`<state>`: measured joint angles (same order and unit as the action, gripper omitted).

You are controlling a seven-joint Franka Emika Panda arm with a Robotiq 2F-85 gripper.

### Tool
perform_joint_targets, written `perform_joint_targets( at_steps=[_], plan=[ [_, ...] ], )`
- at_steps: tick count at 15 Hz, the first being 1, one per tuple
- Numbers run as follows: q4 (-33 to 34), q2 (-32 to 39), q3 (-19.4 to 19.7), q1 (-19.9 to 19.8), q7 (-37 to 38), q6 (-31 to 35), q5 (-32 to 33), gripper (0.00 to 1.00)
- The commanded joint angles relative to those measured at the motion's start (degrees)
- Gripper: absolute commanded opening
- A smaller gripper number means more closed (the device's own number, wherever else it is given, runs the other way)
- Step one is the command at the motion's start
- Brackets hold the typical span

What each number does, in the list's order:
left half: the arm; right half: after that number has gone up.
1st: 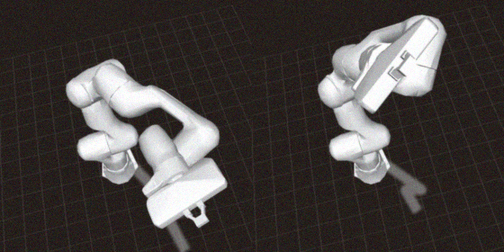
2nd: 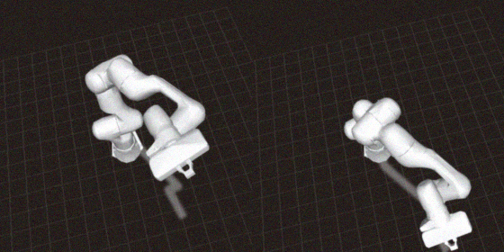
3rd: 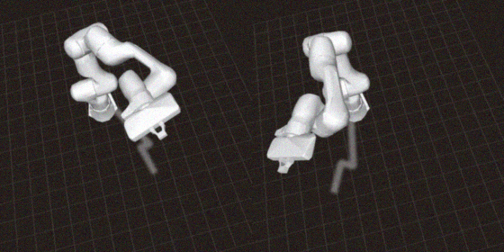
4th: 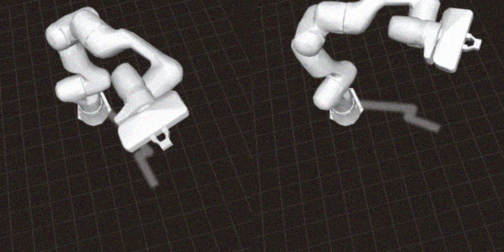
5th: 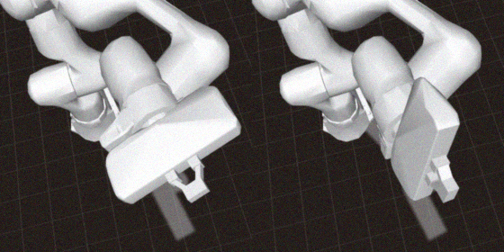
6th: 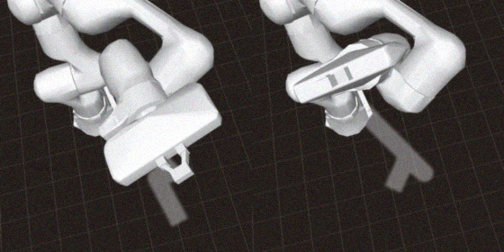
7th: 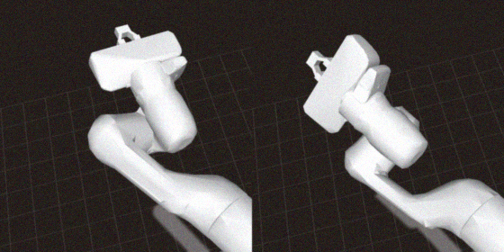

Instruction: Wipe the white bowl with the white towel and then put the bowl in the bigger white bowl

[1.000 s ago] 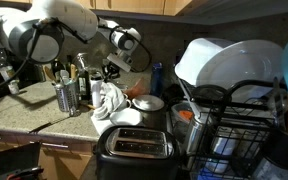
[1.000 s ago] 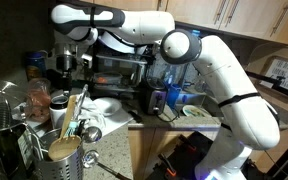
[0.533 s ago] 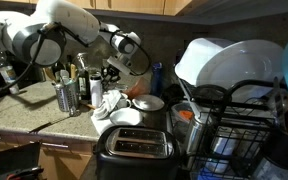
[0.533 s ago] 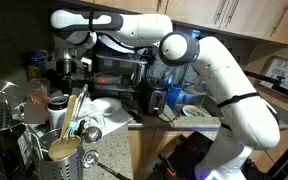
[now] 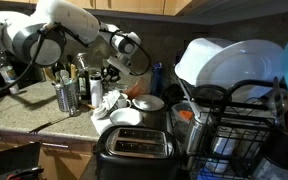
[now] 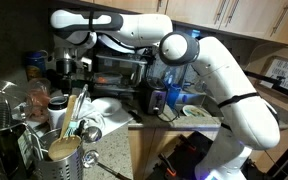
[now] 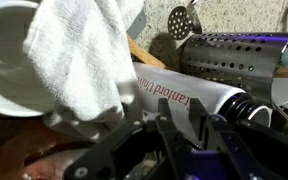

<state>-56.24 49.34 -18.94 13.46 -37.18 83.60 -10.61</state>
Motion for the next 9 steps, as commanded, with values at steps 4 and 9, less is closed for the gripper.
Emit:
perform_joint_targets(
  at_steps=[4,9],
  plan=[
    [0.4,-0.1,0.7,0.5,0.7,-0.2,1.3,0.61],
    [1.2,-0.8,2.4,1.0,2.1,-1.3,5.6,0.98]
  ],
)
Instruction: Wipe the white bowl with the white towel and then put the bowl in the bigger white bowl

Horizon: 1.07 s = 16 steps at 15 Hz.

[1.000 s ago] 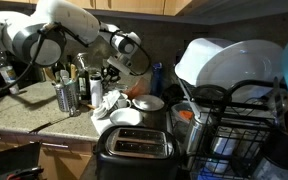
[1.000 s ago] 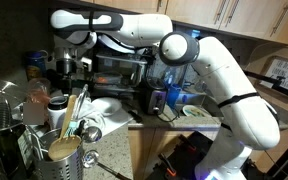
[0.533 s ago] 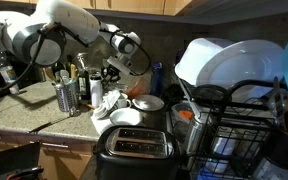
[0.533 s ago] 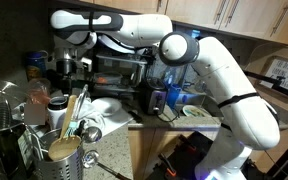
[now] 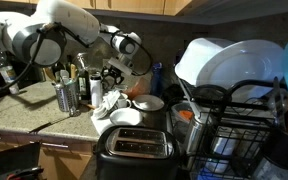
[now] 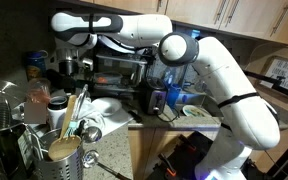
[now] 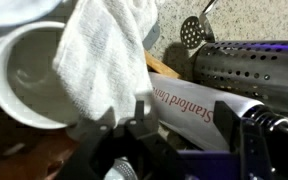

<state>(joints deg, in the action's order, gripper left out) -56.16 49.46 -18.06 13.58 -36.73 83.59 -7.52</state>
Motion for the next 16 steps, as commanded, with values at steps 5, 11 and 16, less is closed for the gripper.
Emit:
perform_joint_targets(
  at_steps=[5,11,16],
  plan=[
    [2.1,-3.2,3.5,1.0,5.0,-2.3,8.0,1.00],
    [-2.8,-8.7,6.1,0.3,13.7,-4.9,11.2,1.00],
    [-14.8,-15.3,7.6,-0.6,21.5,-4.2,10.6,1.00]
  ],
)
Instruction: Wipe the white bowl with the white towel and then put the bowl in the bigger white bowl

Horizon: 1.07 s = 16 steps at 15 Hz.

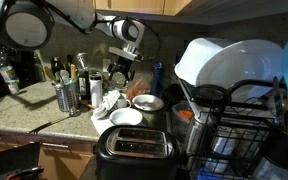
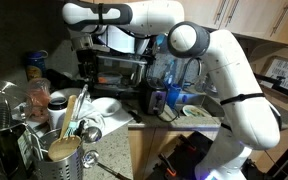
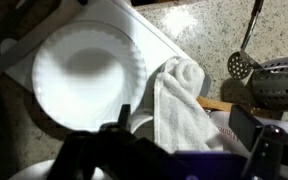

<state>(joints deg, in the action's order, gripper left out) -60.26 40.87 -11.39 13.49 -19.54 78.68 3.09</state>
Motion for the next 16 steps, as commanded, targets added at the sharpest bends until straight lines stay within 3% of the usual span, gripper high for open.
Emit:
perform_joint_targets(
  at_steps=[1,11,16],
  plan=[
    [-13.6,-8.1,1.0,-0.8,5.3,1.2,-0.2,1.00],
    [-38.3,-18.0,0.6,-1.0,4.4,9.5,3.2,1.00],
    [-46.0,-19.9,0.5,-0.8,4.4,19.0,6.7,1.00]
  ],
)
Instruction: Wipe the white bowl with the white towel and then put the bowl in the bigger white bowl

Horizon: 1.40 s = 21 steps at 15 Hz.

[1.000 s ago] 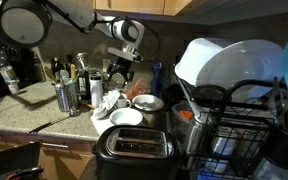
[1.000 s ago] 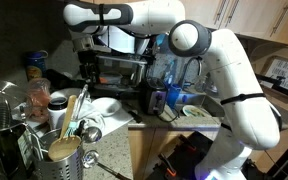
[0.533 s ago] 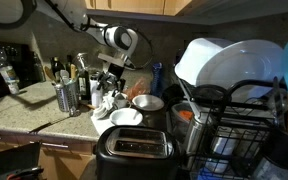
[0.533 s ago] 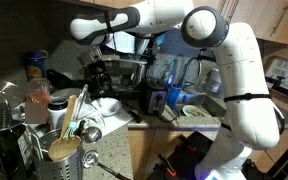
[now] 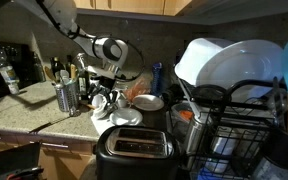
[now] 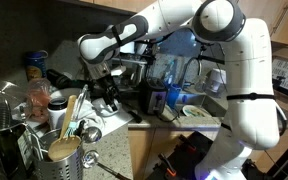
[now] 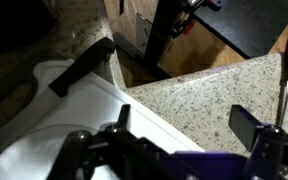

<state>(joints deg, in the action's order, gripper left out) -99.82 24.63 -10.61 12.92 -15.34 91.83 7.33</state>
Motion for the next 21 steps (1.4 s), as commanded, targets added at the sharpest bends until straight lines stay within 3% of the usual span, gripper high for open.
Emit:
perform_joint_targets(
  at_steps=[1,10,15,21],
  plan=[
    [-7.2,-3.6,-0.3,-0.2,0.1,8.0,3.5,1.00],
    [-10.2,-0.7,-0.3,1.2,0.0,24.8,14.4,1.00],
    [-12.6,-0.8,-0.2,2.0,0.4,31.1,17.1,1.00],
    [-14.9,-1.3,0.3,2.6,0.7,33.7,21.5,1.00]
  ],
)
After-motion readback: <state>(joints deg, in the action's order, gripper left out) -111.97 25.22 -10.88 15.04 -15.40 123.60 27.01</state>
